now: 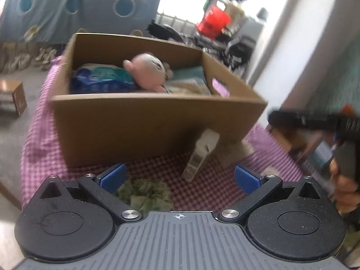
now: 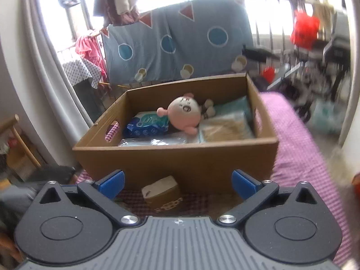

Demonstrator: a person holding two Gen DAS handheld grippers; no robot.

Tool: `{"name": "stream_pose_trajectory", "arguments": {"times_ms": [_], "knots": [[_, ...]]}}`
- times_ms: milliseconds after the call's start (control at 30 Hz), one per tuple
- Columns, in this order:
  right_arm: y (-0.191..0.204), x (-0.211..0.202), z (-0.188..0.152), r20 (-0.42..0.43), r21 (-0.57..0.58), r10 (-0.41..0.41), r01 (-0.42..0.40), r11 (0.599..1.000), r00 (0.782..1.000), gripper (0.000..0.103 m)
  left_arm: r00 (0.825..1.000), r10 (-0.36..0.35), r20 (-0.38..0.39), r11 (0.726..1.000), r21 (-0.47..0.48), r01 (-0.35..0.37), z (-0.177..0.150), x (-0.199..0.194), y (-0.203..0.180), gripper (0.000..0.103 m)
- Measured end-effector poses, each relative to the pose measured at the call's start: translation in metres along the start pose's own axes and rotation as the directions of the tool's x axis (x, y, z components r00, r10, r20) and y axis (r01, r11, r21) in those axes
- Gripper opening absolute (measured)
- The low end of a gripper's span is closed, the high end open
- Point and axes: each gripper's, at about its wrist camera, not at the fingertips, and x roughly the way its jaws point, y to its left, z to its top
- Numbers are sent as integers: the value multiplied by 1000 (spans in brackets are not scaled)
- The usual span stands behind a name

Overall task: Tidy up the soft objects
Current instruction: 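Withdraw the right gripper from the box toward the small carton, then close the left gripper on the small carton while the right gripper also closes on it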

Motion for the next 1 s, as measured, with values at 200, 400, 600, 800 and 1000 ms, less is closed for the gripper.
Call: {"name": "stream_pose_trajectory", "arguments": {"times_ms": [200, 400, 600, 800, 1000], "knots": [[-15, 31, -5, -64, 166, 94, -82, 983, 994, 85, 1000, -21, -8, 995, 94, 21, 4, 28, -19, 101], [-28, 59, -12, -145, 275, 155, -111, 955, 977, 66, 999, -31, -34, 991, 130, 35, 11, 51, -25, 89], [-35, 74, -14, -175, 328, 185, -120, 937, 967, 59, 996, -42, -80, 989, 141, 53, 15, 70, -28, 67], [-35, 81, -14, -193, 344, 221, -145, 928, 956, 51, 994, -64, -90, 989, 129, 75, 18, 75, -27, 40], [-26, 86, -12, -206, 323, 245, -171, 931, 947, 48, 991, -77, -109, 995, 55, 84, 16, 69, -17, 28]]}}
